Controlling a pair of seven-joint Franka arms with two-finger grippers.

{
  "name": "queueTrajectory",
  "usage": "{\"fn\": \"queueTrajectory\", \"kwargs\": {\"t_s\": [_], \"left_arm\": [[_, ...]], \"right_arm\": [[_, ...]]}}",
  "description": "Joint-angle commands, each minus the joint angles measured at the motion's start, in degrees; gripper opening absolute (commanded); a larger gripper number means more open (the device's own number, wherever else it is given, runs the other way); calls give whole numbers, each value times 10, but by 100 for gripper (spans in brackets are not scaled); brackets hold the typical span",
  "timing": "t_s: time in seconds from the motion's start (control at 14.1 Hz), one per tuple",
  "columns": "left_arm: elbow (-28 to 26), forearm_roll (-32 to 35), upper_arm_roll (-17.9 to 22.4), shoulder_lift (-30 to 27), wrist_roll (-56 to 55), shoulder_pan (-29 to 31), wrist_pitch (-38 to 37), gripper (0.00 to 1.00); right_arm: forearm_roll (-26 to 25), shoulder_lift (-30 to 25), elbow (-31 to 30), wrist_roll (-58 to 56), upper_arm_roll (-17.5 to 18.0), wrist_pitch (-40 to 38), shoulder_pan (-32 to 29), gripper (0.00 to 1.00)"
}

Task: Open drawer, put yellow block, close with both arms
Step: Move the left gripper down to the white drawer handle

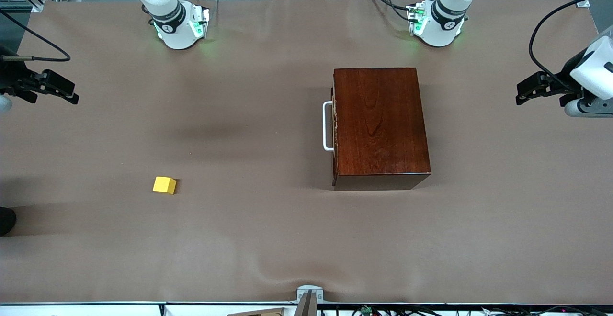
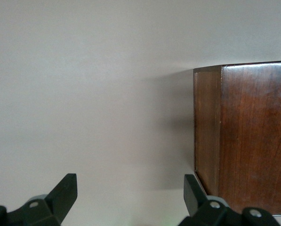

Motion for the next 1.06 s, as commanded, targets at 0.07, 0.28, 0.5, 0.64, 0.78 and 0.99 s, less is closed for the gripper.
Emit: {"fn": "queueTrajectory", "kwargs": {"t_s": [0.07,0.28,0.5,0.64,0.78,0.99], "left_arm": [[6,10,-9,-5,-1,-1,-5,100],[25,11,-30,6,-39,-10,-5,100],[36,11,-65,27,-97,-12,-5,100],[63,18,-89,52,-155,-25,-5,100],[78,15,-90,67,-221,-54,-5,100],[100,15,-90,95,-303,-111,-3,100]], "right_arm": [[-5,-2,1,-4,4,-9,-2,100],[-6,-2,1,-4,4,-5,-2,100],[-5,-2,2,-4,4,-2,-2,100],[-5,-2,4,-4,4,1,-3,100],[-5,-2,4,-3,4,5,-3,100],[-6,-2,4,-3,4,6,-2,100]]}}
